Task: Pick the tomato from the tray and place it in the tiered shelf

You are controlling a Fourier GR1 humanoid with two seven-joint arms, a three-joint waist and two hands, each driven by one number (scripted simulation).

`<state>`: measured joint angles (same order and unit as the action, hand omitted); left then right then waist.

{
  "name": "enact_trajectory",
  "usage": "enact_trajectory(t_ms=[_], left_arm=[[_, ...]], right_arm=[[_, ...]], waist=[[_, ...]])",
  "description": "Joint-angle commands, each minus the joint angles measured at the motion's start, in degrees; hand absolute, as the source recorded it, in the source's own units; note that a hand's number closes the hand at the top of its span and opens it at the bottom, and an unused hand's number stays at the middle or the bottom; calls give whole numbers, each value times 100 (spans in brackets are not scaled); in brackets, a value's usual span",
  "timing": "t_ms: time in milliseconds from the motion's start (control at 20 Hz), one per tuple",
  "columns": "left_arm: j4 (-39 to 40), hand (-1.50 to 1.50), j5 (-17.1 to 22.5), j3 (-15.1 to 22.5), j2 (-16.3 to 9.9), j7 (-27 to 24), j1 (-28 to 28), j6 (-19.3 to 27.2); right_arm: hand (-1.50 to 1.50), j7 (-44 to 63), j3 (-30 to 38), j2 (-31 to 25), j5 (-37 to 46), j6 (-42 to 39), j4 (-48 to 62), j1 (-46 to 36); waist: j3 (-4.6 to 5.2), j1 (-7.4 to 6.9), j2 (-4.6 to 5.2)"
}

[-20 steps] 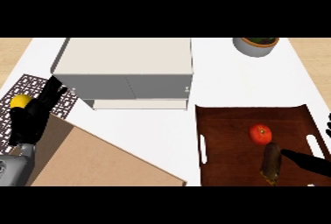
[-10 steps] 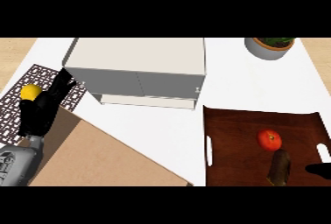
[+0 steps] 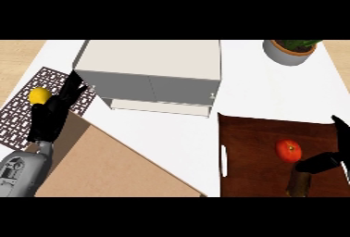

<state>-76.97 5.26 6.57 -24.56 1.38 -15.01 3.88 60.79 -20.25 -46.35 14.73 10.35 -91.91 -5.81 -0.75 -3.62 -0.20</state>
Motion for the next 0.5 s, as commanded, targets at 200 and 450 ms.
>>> enact_trajectory(t_ms=[200,450], left_arm=[[265,0,100,465,489,98,743,-354],[226,0,48,372,542,125,718,-280]], right_arm=[[-150,1406,-412,595,134,-508,420,-771],[-150,1772,-562,883,495,-486,676,-1073]], waist=[[99,63,72],[99,151,47]])
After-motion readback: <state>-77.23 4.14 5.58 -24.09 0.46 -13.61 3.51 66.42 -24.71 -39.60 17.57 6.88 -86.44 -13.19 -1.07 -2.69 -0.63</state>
